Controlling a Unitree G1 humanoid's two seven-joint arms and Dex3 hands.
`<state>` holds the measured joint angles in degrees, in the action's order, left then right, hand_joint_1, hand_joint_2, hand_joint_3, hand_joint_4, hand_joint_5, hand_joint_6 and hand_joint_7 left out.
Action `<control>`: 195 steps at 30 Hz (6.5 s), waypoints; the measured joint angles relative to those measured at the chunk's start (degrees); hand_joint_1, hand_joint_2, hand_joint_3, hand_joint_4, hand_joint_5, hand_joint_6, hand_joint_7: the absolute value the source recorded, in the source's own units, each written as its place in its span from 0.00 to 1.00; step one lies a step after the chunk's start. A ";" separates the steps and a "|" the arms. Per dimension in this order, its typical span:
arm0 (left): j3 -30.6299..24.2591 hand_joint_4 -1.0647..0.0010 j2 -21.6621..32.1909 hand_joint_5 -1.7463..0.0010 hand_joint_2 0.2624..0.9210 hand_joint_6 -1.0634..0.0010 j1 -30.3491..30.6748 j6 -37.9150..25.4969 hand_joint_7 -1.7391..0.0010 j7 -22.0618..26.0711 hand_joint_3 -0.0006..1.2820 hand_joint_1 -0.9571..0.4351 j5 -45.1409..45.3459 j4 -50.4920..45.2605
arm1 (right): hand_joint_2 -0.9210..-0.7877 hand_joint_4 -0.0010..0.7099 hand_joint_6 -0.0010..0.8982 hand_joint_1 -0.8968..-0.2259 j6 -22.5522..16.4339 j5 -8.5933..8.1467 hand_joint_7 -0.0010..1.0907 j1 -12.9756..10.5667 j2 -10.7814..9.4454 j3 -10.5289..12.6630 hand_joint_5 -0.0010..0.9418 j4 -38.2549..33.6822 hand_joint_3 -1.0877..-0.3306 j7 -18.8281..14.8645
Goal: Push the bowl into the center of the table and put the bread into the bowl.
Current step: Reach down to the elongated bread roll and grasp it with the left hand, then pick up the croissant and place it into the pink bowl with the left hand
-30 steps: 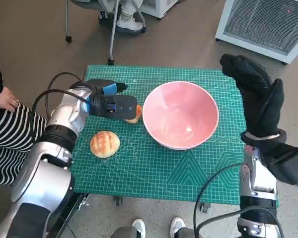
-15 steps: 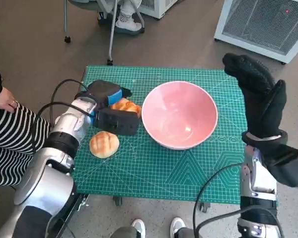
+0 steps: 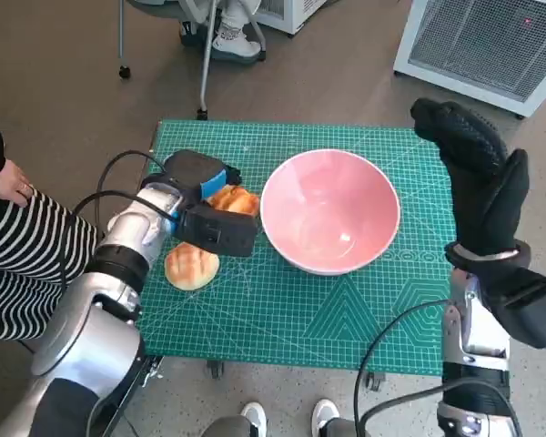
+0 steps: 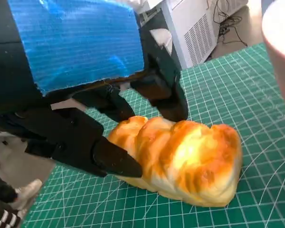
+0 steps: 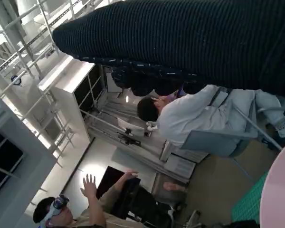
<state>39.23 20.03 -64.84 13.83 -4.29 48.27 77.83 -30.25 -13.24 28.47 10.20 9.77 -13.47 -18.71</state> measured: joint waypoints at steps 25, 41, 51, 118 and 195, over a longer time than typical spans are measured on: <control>-0.44 0.30 -0.51 0.95 0.87 0.38 1.33 -0.98 0.88 1.07 0.00 0.59 -0.32 0.02 | 0.00 0.24 0.09 0.22 0.47 0.00 0.43 -0.50 0.04 -0.29 0.00 0.87 0.37 0.62; 0.88 0.33 -0.50 0.46 0.99 0.45 1.70 -1.00 0.34 0.64 0.07 0.65 1.02 0.07 | 0.00 0.23 0.08 0.22 0.63 -0.07 0.44 -0.69 0.04 -0.44 0.00 1.20 0.37 0.65; 0.93 0.32 -0.47 0.33 1.00 0.44 2.08 -0.62 0.34 -0.74 0.06 0.69 1.00 0.09 | 0.00 0.23 0.09 0.22 0.63 -0.07 0.44 -0.73 0.04 -0.44 0.00 1.19 0.37 0.66; -17.69 0.24 9.30 0.43 0.99 0.38 -3.50 19.42 0.33 -9.10 0.01 0.69 -10.49 -27.51 | 0.00 0.24 0.08 0.22 0.53 -0.72 0.44 -0.54 -0.04 -0.57 0.00 -0.32 0.37 -0.17; -21.37 0.89 -1.39 1.00 0.78 0.79 3.67 22.01 0.96 25.95 0.00 0.48 -26.08 -18.49 | 0.00 0.23 0.07 0.23 1.67 -0.10 0.44 -5.79 -0.35 -0.25 0.00 6.42 0.37 2.55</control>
<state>17.86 18.63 -61.18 35.84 21.65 22.19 59.35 -28.59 -13.34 22.68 9.86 9.52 -7.05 -16.16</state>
